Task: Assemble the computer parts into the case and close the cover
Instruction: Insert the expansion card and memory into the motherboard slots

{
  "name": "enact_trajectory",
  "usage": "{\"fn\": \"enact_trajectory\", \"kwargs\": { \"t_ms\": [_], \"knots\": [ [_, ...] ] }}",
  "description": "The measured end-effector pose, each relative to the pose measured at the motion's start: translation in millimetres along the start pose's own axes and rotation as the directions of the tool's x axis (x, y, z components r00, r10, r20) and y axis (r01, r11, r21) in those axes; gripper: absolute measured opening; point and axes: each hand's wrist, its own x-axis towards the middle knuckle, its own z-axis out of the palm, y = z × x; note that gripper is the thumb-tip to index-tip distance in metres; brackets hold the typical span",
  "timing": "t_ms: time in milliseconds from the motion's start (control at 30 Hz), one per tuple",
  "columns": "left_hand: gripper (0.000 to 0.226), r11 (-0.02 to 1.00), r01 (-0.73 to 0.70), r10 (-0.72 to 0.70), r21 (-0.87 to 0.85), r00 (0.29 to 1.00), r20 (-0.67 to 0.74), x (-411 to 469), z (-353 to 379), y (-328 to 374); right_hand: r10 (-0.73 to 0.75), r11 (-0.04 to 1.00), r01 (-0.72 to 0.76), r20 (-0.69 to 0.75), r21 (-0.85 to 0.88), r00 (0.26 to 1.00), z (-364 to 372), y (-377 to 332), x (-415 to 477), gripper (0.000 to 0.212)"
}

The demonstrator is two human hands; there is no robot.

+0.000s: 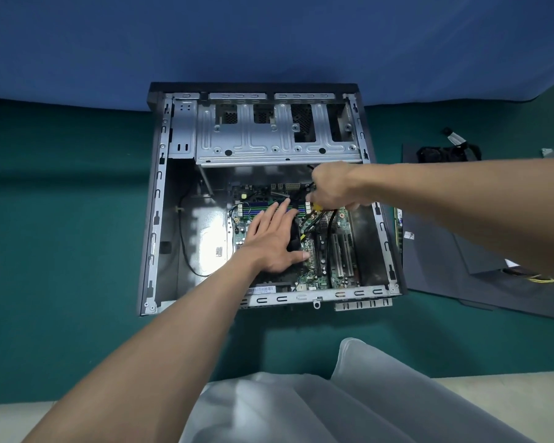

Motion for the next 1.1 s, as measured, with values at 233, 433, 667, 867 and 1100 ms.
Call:
{"fn": "enact_trajectory", "kwargs": {
  "t_ms": [233, 433, 667, 867, 1100],
  "knots": [
    [0.093, 1.0, 0.005, -0.005, 0.006, 1.0, -0.002, 0.6, -0.1, 0.8, -0.502, 0.617, 0.326, -0.039, -0.716, 0.864, 2.4, 7.9, -13.7, 0.018],
    [0.092, 1.0, 0.004, -0.004, 0.001, 1.0, 0.0, 0.4, -1.3, 0.0, -0.123, 0.988, 0.108, -0.148, -0.11, 0.981, 4.9, 11.0, 2.0, 0.032],
    [0.092, 1.0, 0.018, -0.018, 0.02, 1.0, 0.017, 0.7, -5.0, 1.0, -0.215, 0.924, 0.195, -0.026, -0.329, 0.976, -3.1, 9.2, -1.4, 0.019],
    [0.097, 0.995, 0.065, -0.068, 0.075, 0.997, 0.046, 3.4, -3.8, 9.5, -0.433, 0.845, 0.327, -0.181, -0.424, 0.883, 12.2, 1.3, -5.7, 0.031],
    [0.089, 0.999, 0.04, -0.041, 0.028, 0.999, 0.031, -1.3, -5.1, 4.1, 0.094, 0.909, -0.073, -0.031, 0.411, 0.995, -4.0, 12.2, 14.1, 0.01]
  ]
}}
